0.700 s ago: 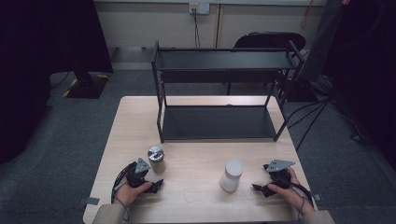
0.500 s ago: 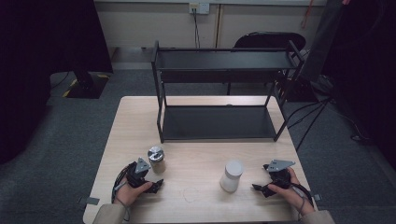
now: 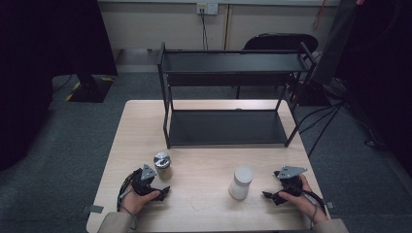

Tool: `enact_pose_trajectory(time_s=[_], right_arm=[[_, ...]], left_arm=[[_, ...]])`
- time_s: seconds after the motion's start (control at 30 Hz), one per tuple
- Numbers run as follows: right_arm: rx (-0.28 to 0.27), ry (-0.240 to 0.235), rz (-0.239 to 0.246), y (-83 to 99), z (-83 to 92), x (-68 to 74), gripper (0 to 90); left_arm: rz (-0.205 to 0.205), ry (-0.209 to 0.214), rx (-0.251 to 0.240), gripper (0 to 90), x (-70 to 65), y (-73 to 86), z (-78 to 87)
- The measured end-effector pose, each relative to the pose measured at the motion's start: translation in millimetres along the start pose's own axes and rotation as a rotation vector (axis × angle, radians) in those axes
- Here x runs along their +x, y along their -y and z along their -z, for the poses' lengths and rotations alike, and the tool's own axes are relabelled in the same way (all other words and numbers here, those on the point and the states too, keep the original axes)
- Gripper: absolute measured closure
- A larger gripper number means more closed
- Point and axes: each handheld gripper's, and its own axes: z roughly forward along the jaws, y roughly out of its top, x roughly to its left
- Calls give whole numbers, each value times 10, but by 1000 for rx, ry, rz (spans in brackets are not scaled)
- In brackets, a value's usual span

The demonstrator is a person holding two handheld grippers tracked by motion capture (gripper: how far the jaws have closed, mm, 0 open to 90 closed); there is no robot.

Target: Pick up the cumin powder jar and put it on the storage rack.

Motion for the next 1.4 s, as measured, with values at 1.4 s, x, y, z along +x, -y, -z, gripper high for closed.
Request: enact_pose_trajectory(time_s=[1.4], right_arm=[[0, 0, 0, 0, 0, 0, 0]], left_arm=[[62, -16, -78, 36, 3, -237, -56]])
